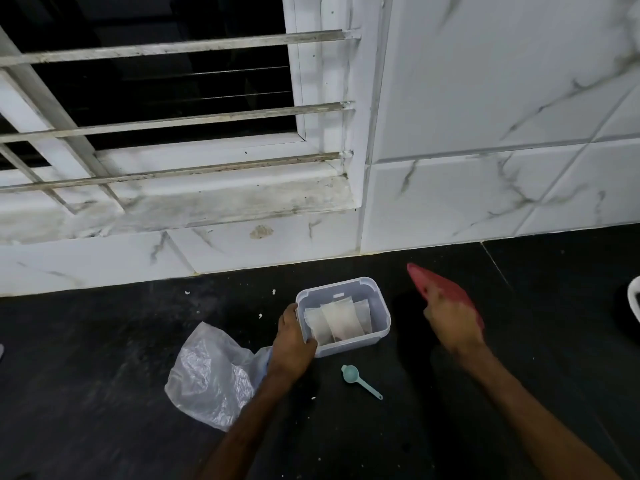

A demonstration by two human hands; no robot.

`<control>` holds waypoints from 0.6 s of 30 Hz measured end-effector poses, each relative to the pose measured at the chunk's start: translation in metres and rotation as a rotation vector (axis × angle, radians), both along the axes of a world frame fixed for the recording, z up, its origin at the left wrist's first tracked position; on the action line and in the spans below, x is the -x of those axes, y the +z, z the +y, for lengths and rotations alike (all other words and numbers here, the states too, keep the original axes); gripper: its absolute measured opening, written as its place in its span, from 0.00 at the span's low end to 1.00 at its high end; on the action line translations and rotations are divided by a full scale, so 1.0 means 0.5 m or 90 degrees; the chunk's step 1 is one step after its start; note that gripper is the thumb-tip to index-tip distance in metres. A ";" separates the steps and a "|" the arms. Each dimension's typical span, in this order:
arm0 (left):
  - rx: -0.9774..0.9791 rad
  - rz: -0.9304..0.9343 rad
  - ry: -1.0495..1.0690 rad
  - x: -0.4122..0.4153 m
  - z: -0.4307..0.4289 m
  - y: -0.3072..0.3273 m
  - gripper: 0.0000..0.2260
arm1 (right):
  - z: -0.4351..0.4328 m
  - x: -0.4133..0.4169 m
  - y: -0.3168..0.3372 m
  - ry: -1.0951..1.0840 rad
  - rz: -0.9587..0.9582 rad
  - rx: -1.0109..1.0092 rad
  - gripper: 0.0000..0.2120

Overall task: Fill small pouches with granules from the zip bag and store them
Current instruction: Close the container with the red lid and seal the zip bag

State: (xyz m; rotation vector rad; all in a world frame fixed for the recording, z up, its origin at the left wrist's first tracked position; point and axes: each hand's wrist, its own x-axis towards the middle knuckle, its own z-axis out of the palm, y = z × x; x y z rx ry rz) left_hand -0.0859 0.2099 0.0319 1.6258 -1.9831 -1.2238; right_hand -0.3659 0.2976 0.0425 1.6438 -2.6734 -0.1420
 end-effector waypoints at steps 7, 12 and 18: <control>-0.039 0.101 0.060 -0.003 -0.002 -0.001 0.25 | -0.020 0.012 0.172 -0.271 -0.513 0.747 0.16; -0.074 0.162 0.127 0.002 -0.008 0.004 0.26 | -0.059 -0.100 0.095 -0.470 -1.066 0.783 0.20; -0.072 0.188 0.114 0.004 0.010 -0.004 0.22 | -0.041 -0.244 -0.011 -0.522 -1.010 0.680 0.20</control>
